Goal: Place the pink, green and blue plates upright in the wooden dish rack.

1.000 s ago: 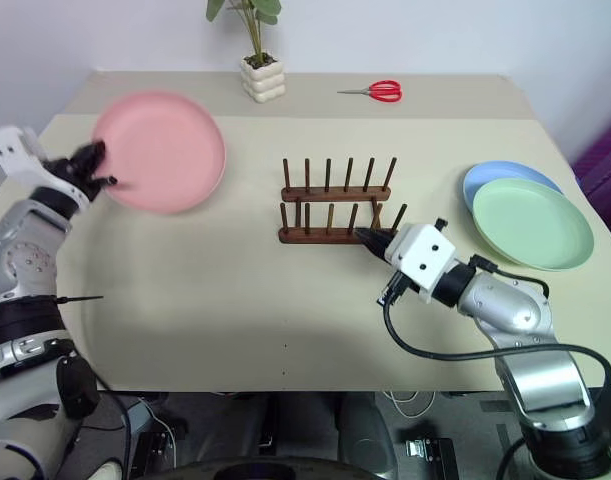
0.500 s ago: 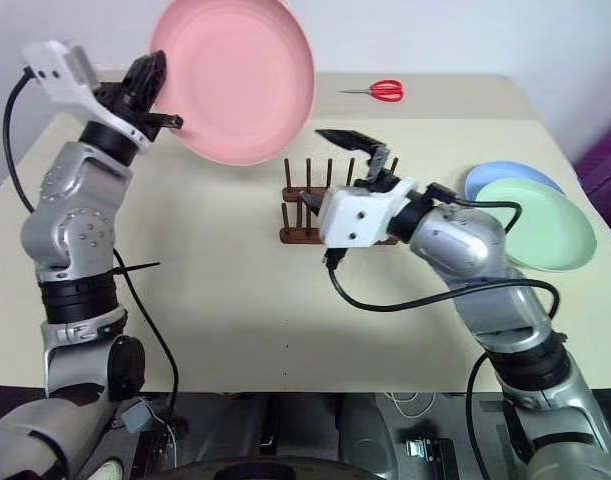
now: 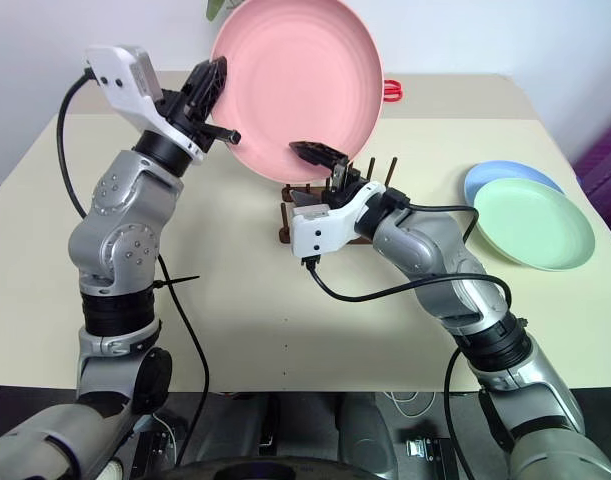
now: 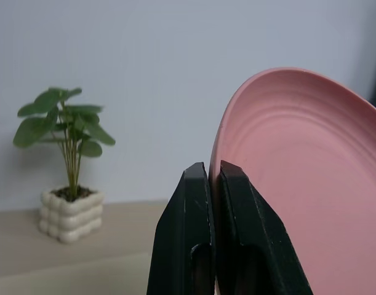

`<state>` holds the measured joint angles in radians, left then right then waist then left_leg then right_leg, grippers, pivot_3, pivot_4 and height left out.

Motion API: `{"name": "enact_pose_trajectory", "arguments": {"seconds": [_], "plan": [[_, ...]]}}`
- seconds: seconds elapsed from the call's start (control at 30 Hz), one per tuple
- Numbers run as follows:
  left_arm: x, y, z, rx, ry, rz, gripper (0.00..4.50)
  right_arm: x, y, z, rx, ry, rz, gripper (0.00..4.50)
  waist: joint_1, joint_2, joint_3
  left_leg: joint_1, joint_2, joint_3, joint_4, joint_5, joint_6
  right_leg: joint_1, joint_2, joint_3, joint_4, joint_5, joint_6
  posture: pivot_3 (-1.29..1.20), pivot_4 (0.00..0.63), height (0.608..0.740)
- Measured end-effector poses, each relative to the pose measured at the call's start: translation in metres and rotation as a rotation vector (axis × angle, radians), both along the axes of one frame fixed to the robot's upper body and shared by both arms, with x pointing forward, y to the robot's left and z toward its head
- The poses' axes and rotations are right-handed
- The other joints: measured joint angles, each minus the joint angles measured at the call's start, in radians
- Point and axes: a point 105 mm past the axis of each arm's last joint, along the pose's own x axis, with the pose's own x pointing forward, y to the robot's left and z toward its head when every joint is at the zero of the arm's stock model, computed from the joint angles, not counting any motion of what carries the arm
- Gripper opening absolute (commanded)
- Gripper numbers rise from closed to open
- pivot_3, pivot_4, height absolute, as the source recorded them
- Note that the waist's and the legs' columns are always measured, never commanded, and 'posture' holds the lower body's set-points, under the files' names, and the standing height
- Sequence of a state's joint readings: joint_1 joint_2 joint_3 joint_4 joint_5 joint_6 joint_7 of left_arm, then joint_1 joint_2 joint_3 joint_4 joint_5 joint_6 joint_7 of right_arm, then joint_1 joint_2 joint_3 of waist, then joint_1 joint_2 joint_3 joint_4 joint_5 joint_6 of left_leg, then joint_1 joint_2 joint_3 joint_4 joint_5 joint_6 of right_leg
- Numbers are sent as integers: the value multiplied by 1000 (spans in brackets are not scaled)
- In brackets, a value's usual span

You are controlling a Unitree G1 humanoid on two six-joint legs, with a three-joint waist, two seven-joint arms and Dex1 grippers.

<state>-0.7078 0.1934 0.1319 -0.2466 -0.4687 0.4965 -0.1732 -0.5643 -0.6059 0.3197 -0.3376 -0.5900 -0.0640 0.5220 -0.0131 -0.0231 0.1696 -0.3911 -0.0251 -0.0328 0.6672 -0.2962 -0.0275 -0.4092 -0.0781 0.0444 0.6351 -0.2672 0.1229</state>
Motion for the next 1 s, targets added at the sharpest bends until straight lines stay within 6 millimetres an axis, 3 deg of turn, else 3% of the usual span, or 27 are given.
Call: {"name": "enact_pose_trajectory", "arguments": {"seconds": [0.13, 0.4, 0.53, 0.73, 0.87, 1.0], "plan": [[0, 2, 0, 0, -1, 5, 0, 1, -1, -4, -18, -9, -10, 76, 0, 0, 0, 0, 0, 0, 0, 0, 0, 0, 0, 0, 0, 0, 0, 0, 150, 740], [-1, -1, -2, -3, 18, -17, 0, 0, -1, -13, -26, 8, -18, 24, 0, 0, 0, 0, -1, 0, 0, 0, 0, 0, 0, 0, 0, 0, 0, 0, 150, 740], [-1, 3, -1, -103, 36, -59, 1467, 0, -2, -14, -26, 7, -25, 0, 0, 0, 0, 0, 0, 0, 0, 0, 0, 0, 0, 0, 0, 0, 0, 0, 150, 740], [-6, 30, 24, -311, -18, -92, 4471, 6, -20, -1, -26, -59, -91, 0, 1, 0, 0, 0, 0, 0, 0, 0, 0, 0, 0, 0, 0, 0, 0, 0, 150, 740], [-2, 55, 28, -333, -31, -21, 4471, 8, -35, 9, -16, -102, -139, 0, 0, 0, 0, 0, -2, 0, 0, 0, -1, 0, 0, 0, 0, 0, 0, 0, 150, 740], [4, 66, 24, -311, -15, 27, 4471, 9, -47, 16, 13, -108, -170, 0, 0, 0, 0, 0, -2, 0, 0, 0, -1, 0, 0, 0, 0, 0, 0, 0, 150, 740]]}}
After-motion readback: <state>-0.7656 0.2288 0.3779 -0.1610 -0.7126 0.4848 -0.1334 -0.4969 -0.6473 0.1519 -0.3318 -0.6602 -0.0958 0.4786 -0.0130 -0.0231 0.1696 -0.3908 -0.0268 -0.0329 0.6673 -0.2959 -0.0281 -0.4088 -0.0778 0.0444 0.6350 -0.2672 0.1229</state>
